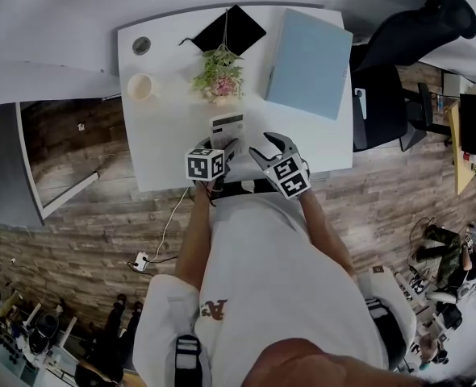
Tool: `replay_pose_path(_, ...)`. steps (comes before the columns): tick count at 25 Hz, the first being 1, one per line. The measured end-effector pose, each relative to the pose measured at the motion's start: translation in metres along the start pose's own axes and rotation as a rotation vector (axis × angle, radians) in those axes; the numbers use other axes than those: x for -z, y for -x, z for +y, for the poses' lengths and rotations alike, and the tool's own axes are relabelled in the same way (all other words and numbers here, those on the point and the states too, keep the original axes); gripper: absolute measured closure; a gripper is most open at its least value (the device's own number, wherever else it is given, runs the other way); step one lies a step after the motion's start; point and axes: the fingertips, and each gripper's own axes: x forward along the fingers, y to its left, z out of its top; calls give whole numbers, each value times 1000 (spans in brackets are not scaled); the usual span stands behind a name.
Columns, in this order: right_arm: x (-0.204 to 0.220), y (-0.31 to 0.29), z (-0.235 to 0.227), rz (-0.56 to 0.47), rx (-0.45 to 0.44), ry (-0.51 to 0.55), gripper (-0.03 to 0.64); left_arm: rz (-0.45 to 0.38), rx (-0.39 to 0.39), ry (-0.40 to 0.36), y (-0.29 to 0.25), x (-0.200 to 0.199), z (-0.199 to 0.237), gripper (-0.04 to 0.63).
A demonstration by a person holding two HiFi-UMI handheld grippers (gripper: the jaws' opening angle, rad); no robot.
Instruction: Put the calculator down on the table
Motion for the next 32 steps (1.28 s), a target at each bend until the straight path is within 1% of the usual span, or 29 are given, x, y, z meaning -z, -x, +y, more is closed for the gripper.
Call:
replay_pose_path(10, 4, 0, 4, 2, -1, 8, 386, -13, -48, -8, 8, 5, 9, 345)
replay_pose_path(20, 7, -3, 5, 6, 1, 17, 385, -31, -117, -39, 11, 6, 19, 301)
replay_pose_path(32, 4, 0, 7, -1, 3, 12, 385, -43, -176, -56, 13, 6, 24, 276)
